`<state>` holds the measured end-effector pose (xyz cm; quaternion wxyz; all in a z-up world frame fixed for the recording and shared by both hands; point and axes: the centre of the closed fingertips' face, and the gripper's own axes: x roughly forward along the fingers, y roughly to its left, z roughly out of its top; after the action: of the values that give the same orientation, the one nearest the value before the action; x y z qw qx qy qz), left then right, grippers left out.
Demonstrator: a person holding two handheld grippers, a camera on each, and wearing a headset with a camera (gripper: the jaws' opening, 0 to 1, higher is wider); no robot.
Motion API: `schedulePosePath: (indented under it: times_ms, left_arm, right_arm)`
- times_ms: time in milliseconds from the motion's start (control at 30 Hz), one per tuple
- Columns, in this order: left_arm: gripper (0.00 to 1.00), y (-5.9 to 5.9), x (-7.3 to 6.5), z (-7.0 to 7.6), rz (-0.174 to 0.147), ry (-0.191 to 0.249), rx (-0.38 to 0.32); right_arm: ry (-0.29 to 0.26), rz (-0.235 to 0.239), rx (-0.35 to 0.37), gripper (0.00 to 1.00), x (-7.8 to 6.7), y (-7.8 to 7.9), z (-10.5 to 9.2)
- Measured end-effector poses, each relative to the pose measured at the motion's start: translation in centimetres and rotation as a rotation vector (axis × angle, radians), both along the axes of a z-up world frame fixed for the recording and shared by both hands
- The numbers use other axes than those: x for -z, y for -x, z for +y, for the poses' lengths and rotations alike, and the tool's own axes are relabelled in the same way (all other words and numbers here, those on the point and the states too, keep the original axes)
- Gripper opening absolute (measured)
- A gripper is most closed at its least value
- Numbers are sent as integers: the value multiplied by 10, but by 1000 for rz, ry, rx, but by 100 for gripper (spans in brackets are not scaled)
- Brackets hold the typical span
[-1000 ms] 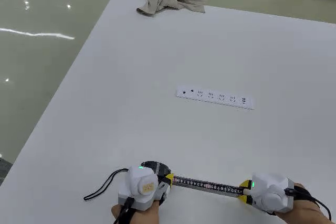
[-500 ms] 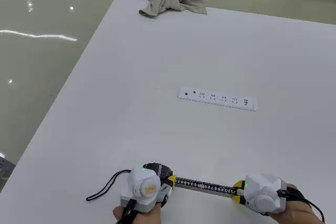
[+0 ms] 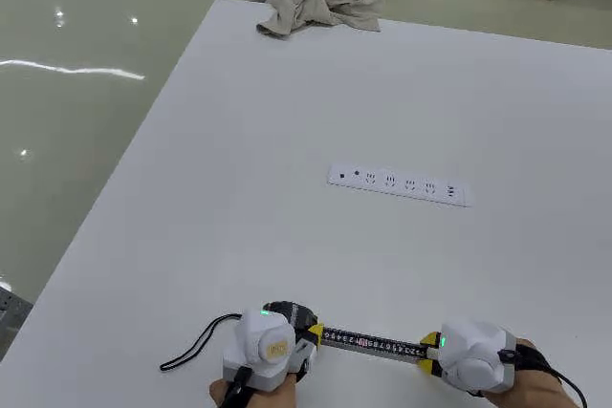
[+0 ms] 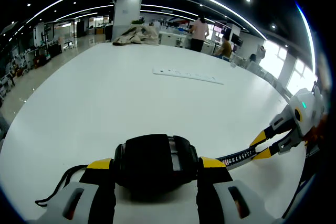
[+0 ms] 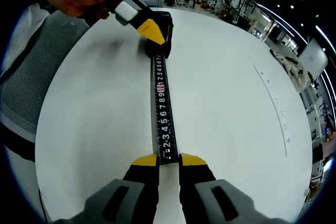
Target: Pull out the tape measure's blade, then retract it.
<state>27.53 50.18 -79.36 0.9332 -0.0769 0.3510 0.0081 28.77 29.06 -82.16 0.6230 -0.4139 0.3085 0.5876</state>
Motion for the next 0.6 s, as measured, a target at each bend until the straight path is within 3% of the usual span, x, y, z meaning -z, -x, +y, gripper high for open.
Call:
schedulePosePath:
  times_ms: [600]
  left_arm:
    - [60, -1, 1, 0, 6, 1, 3]
  right_arm:
    - [-8, -50, -27, 14, -1, 0, 21]
